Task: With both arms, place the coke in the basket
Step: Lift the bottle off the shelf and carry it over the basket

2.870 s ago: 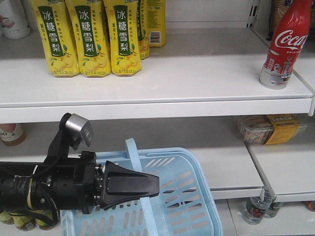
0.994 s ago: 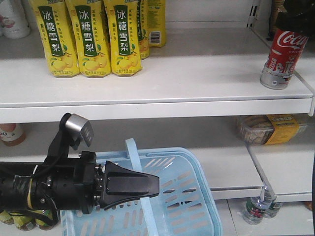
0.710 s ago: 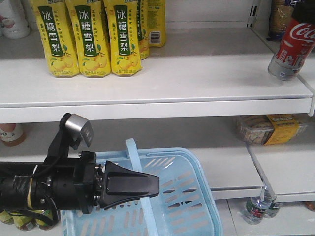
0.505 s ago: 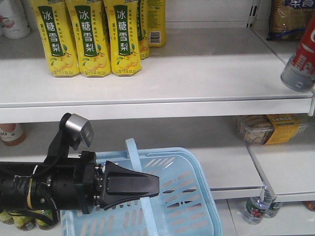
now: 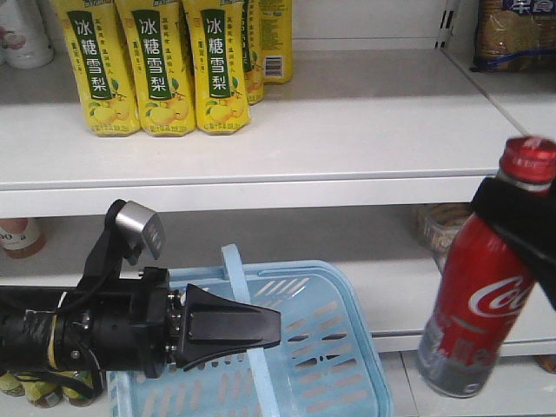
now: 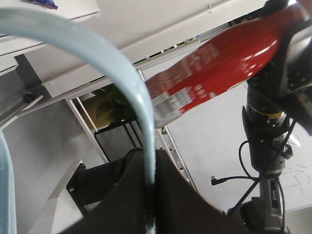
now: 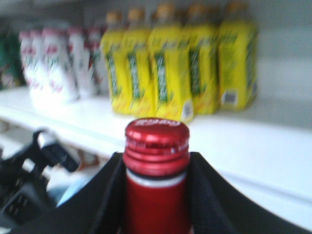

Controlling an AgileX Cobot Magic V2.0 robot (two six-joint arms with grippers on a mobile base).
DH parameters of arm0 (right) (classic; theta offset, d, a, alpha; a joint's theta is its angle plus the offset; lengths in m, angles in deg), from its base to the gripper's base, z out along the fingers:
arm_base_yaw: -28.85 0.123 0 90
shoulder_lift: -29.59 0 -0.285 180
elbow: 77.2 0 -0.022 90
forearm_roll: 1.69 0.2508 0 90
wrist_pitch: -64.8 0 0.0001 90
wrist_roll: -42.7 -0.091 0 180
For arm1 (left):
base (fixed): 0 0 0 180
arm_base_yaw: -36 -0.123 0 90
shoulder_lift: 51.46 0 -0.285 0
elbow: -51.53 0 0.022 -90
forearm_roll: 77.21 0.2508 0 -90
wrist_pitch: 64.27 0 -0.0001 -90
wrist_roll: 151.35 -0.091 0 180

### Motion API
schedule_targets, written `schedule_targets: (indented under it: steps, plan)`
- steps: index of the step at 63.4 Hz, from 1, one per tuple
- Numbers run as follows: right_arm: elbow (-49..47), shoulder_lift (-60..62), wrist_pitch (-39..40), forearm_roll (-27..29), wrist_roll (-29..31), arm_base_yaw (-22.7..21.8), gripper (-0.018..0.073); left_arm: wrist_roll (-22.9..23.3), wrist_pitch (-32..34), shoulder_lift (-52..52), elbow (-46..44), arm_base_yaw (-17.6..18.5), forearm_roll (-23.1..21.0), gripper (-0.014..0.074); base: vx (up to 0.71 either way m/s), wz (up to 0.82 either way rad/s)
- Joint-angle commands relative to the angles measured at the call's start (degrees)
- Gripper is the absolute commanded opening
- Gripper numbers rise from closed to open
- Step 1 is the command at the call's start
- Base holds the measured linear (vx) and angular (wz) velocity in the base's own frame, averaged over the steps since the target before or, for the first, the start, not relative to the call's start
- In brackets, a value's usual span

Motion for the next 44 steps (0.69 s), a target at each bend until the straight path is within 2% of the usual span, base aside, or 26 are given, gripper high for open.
schedule_targets:
  steps: [1, 14, 44]
  plan:
    - [-1.86, -1.65, 0.73, 1.41, -4.92, -0.14, -0.0004, 0.05, 12.56, -1.77, -1.42, 0.43, -4.44, -0.0006, 0.00, 0.00]
    - [-1.86, -8.37, 10.65, 1.56, -5.86, -0.14, -0.0004, 0.05, 12.56, -1.77, -1.42, 0.43, -4.44, -0.0006, 0.00, 0.00]
    - [-1.86, -19.48, 13.06, 1.17, -5.43, -0.14, -0.0004, 0.05, 12.56, -1.77, -1.42, 0.43, -4.44, -0.0006, 0.00, 0.00]
